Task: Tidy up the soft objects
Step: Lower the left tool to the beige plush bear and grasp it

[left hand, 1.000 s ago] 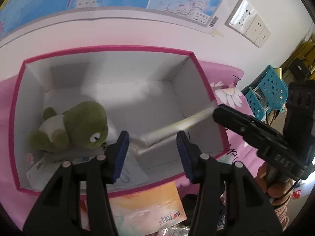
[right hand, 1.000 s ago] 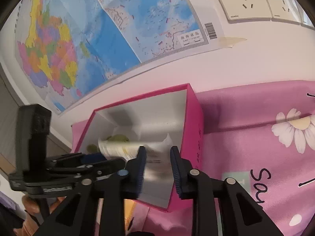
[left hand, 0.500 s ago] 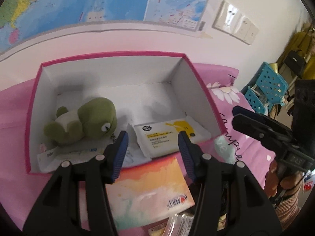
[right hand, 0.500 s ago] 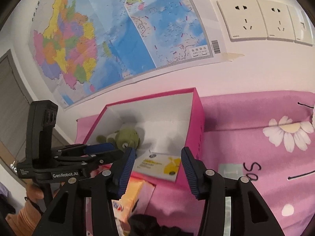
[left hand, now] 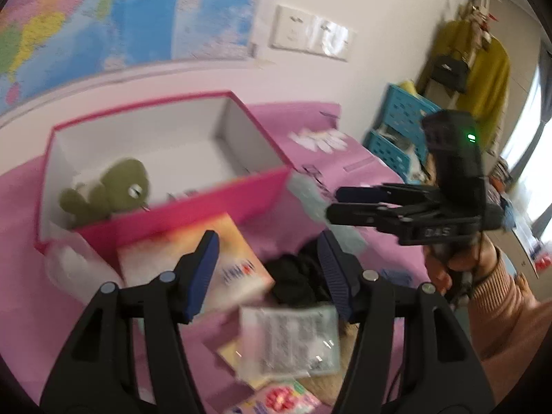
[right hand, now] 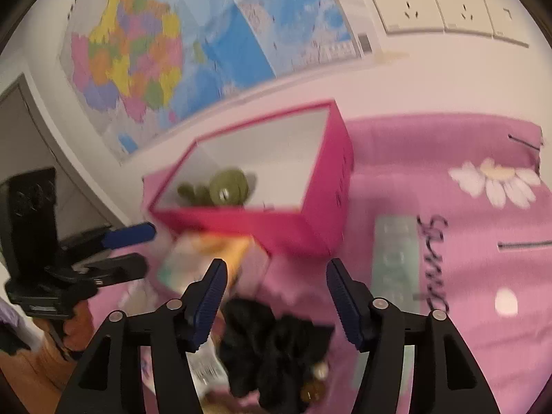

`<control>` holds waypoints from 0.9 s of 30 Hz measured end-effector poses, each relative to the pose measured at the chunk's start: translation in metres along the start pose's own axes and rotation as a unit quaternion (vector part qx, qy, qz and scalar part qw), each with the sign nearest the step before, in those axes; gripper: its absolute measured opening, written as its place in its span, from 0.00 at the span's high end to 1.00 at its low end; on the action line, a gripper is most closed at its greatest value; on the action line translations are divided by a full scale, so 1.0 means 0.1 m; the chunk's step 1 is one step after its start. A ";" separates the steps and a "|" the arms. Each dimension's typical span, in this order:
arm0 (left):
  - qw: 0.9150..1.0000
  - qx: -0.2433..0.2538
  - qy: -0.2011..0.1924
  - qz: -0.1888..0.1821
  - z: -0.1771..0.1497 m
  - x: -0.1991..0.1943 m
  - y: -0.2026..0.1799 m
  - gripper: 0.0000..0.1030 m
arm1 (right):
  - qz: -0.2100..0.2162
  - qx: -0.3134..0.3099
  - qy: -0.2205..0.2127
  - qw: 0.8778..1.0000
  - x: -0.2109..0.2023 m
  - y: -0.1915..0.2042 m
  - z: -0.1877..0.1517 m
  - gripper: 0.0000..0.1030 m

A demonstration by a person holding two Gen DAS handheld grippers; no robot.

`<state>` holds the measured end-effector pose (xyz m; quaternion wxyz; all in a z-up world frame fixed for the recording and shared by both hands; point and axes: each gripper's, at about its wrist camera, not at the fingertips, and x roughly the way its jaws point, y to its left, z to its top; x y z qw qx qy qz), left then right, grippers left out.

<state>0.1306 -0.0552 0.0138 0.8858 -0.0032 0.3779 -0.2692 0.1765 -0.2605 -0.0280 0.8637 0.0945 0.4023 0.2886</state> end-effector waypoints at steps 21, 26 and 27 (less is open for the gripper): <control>0.992 -0.008 0.097 -0.074 -1.07 -0.05 -0.27 0.41 | 0.047 -0.020 0.073 0.996 -0.20 0.36 -1.00 0.37; 0.986 -0.004 0.115 -0.117 -1.24 -0.14 -0.44 0.41 | 0.056 -0.029 0.093 0.994 -0.18 0.40 -1.14 0.37; 0.985 -0.005 0.121 -0.123 -1.28 -0.14 -0.47 0.41 | 0.057 -0.029 0.097 0.993 -0.18 0.39 -1.16 0.37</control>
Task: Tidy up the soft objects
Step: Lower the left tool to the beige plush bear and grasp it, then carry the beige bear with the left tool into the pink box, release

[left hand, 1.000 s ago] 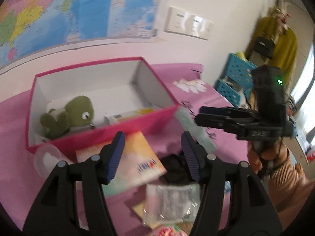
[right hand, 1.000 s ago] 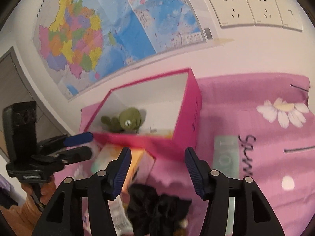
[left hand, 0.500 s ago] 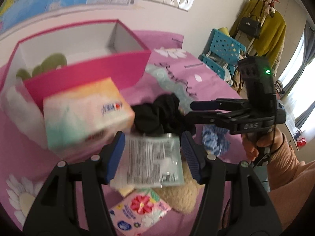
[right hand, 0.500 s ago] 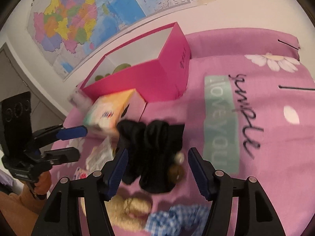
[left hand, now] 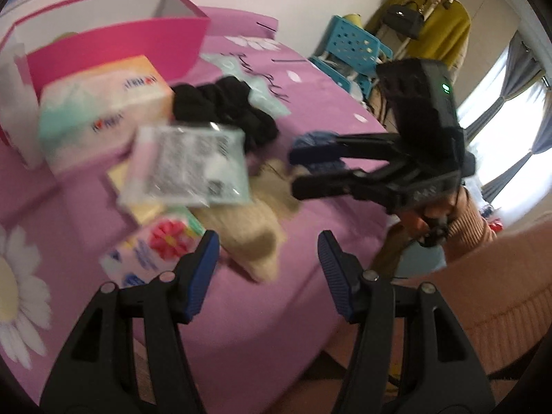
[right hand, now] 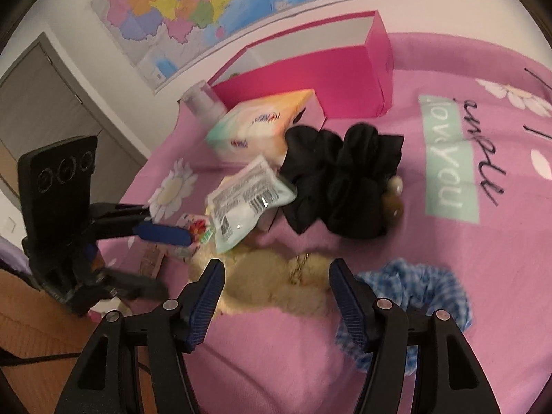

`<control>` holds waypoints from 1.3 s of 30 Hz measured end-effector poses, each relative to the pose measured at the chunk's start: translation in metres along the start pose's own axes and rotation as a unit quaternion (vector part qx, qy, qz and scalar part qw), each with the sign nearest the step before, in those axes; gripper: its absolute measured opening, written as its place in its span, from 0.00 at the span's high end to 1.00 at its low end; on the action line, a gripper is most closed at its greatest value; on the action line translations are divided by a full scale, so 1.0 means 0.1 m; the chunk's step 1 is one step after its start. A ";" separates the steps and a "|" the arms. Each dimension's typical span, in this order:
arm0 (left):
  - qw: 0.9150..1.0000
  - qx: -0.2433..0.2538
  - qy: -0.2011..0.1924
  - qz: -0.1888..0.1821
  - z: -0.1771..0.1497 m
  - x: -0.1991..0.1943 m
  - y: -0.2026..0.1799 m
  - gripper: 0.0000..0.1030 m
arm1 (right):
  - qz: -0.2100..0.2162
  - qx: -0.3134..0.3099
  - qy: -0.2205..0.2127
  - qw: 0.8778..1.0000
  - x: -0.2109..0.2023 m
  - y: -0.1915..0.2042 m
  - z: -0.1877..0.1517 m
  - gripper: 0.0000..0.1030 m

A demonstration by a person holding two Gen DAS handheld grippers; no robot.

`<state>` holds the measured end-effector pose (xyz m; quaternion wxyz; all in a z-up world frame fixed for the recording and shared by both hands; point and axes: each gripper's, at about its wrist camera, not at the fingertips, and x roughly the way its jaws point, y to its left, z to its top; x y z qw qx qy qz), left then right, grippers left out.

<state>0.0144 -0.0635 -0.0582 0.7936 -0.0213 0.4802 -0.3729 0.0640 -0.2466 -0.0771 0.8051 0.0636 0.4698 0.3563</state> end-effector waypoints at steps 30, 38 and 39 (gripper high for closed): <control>0.998 0.012 -0.058 -0.010 0.55 -0.17 -0.08 0.72 | 0.035 -0.028 -0.091 0.995 -0.59 0.07 0.19 0.67; 0.994 0.011 -0.105 0.027 1.05 -0.40 0.15 0.72 | 0.015 -0.063 -0.140 0.988 -0.66 0.10 0.76 0.67; 0.993 0.008 -0.109 0.034 1.13 -0.42 0.20 0.72 | 0.014 -0.065 -0.146 0.987 -0.65 0.09 0.85 0.67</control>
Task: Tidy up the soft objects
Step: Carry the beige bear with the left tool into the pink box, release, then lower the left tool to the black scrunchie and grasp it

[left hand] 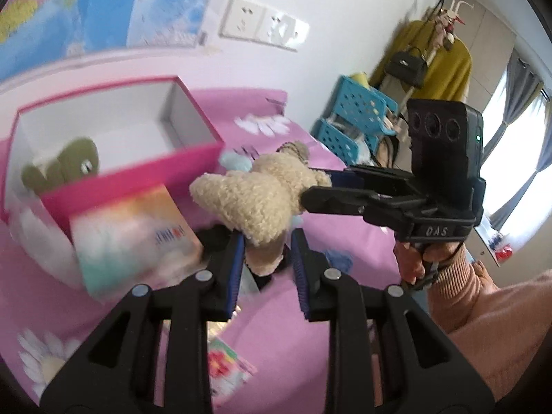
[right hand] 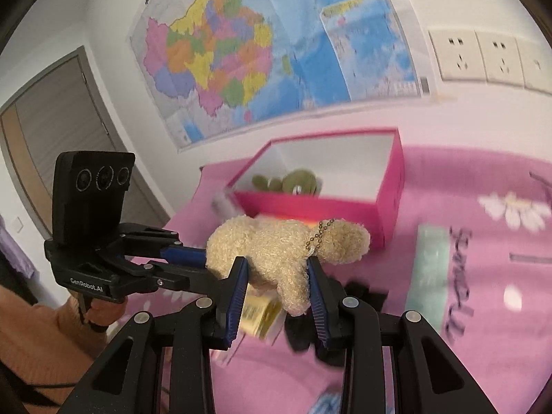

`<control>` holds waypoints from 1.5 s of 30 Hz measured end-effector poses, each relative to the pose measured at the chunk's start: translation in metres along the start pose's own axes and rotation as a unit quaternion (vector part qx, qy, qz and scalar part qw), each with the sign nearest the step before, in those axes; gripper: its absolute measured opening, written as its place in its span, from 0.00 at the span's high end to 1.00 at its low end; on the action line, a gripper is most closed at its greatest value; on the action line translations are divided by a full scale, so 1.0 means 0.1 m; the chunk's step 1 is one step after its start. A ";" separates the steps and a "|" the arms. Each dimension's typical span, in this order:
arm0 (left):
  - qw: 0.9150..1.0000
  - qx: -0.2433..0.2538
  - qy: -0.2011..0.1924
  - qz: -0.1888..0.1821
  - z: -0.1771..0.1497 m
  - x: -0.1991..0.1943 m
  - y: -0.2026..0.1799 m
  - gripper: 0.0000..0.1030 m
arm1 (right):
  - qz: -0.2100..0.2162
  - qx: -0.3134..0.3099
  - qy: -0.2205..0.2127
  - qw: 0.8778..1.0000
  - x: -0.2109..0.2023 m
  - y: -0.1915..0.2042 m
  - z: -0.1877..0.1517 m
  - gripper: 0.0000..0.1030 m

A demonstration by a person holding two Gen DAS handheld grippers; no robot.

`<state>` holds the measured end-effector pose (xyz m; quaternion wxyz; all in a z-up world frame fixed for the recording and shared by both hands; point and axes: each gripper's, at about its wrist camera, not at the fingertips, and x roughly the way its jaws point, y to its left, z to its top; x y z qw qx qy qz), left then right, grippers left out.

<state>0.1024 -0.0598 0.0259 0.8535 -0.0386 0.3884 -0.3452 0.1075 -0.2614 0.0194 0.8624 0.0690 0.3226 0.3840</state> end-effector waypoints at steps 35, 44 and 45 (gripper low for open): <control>0.978 -0.058 0.062 0.190 0.81 0.91 1.03 0.72 | -0.123 -0.006 0.040 0.992 1.28 -0.57 0.74 0.56; 0.986 -0.037 0.013 0.164 0.64 0.52 0.83 0.71 | -0.084 0.013 0.016 0.996 0.77 -0.52 0.57 0.48; 0.987 -0.034 0.007 0.157 0.61 0.47 0.79 0.71 | -0.081 0.017 0.013 0.997 0.73 -0.51 0.56 0.47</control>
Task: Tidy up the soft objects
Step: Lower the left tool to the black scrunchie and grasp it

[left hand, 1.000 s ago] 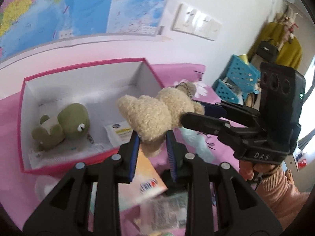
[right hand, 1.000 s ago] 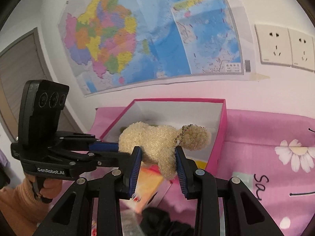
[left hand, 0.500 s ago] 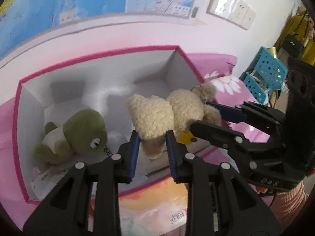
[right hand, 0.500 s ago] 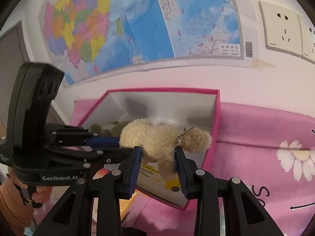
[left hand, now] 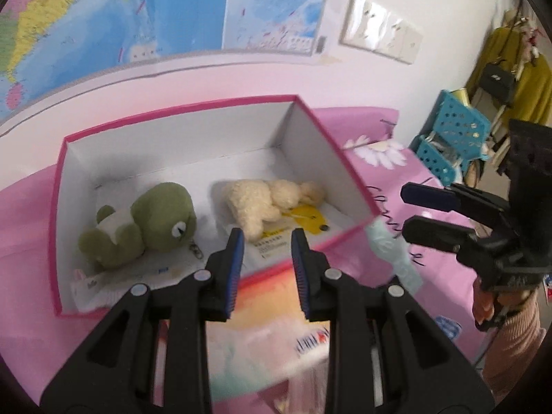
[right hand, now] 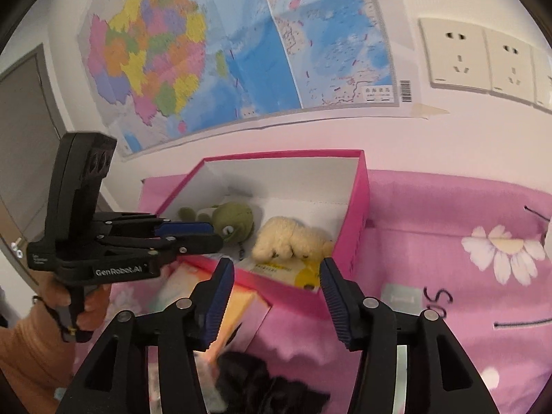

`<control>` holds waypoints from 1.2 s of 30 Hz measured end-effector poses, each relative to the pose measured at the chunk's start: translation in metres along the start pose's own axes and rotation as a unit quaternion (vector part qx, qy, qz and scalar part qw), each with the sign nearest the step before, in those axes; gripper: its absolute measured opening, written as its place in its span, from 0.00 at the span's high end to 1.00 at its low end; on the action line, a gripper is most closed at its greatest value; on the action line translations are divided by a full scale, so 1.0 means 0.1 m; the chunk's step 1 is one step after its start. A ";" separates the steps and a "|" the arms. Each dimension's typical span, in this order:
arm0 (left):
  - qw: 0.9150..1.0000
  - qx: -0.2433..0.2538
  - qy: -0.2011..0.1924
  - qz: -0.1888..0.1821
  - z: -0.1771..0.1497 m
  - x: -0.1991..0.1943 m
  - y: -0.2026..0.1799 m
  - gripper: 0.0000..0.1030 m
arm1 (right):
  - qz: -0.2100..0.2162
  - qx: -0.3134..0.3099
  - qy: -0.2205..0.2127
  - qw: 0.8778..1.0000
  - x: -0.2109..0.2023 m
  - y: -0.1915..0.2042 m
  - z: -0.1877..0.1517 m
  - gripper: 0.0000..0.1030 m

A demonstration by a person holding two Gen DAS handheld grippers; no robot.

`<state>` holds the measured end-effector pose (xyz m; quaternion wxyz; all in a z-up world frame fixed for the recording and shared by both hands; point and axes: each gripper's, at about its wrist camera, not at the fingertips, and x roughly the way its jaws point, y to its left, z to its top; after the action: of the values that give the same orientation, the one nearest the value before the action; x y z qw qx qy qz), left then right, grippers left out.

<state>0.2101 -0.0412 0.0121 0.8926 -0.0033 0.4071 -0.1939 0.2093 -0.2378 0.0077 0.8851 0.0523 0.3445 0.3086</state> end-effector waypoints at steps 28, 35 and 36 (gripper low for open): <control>0.993 0.019 0.032 -0.116 -1.10 -0.27 -0.52 0.61 | -0.009 0.084 0.082 0.993 -0.06 -0.14 -1.11 0.32; 0.993 0.015 0.041 -0.113 -1.14 -0.22 -0.52 0.61 | 0.002 0.089 0.098 0.991 0.26 -0.16 -1.05 0.31; 0.993 0.015 0.043 -0.113 -1.15 -0.22 -0.51 0.61 | 0.002 0.086 0.100 0.991 0.28 -0.15 -1.06 0.31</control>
<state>0.0958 -0.0635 -0.0400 0.8467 -0.0276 0.4391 -0.2992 0.1649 -0.2460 -0.0934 0.8377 0.0975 0.4565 0.2835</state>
